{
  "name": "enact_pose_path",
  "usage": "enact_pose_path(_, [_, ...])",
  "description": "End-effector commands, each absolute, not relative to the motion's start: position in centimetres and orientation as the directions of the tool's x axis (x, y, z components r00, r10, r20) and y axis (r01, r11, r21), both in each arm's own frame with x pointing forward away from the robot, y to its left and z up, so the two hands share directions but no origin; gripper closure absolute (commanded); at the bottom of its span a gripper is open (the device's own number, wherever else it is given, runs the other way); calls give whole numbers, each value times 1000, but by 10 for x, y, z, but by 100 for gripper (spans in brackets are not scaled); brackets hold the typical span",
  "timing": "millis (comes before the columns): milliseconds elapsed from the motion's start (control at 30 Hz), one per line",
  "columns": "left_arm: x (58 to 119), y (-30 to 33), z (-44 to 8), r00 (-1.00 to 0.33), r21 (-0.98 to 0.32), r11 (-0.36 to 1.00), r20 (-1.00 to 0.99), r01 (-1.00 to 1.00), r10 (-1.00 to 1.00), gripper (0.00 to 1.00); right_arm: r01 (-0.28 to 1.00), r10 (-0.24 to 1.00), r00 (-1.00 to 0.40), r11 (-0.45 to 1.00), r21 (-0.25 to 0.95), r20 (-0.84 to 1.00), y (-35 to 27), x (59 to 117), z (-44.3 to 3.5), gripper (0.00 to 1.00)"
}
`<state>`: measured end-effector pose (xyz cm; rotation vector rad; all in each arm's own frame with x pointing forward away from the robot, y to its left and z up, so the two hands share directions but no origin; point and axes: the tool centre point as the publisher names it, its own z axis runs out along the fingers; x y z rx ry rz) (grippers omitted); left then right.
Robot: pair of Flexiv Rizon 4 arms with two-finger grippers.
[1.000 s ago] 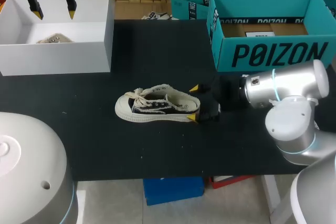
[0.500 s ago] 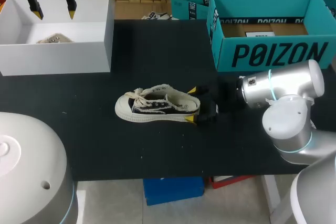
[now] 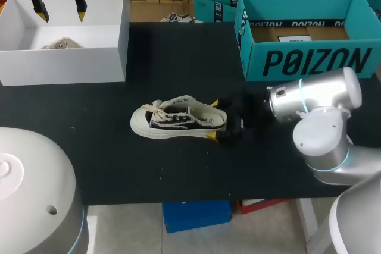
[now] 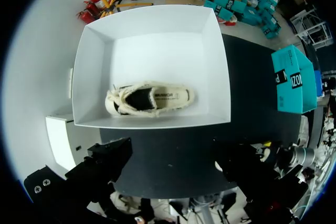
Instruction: Take the shoe out of the shoebox, open the shoe tongue, remove and reinsert the insole, then place the shoe into the shoebox
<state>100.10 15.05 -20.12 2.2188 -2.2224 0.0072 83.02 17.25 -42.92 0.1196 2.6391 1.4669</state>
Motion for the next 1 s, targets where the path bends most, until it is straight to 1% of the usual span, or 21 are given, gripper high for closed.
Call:
enact_pose_path(33, [1001,150,-200,-1,0,1,2,-1000,-1000,0,17,126,-990,528,849,-59,178,832,-434,0])
enact_pose_path(100, [1001,150,-200,-1,0,1,2,-1000,-1000,0,16,111,-992,540,841,-53,180,831,-434,0])
enact_pose_path(133, [1001,150,-200,-1,0,1,2,-1000,-1000,0,19,119,-991,553,833,-56,180,831,-435,40])
enact_pose_path(167, [1001,150,-200,-1,0,1,2,-1000,-1000,0,22,124,-991,554,832,-57,180,831,-435,100])
enact_pose_path(733, [1001,150,-200,-1,0,1,2,-1000,-1000,0,22,124,-991,554,832,-57,180,831,-435,100])
enact_pose_path(900, [976,132,-193,-11,-9,12,-103,-1000,-995,0,22,124,-991,554,832,-57,180,831,-435,100])
enact_pose_path(1000, [960,119,-187,-15,-21,18,-132,-1000,-991,0,22,124,-991,554,832,-57,180,831,-435,100])
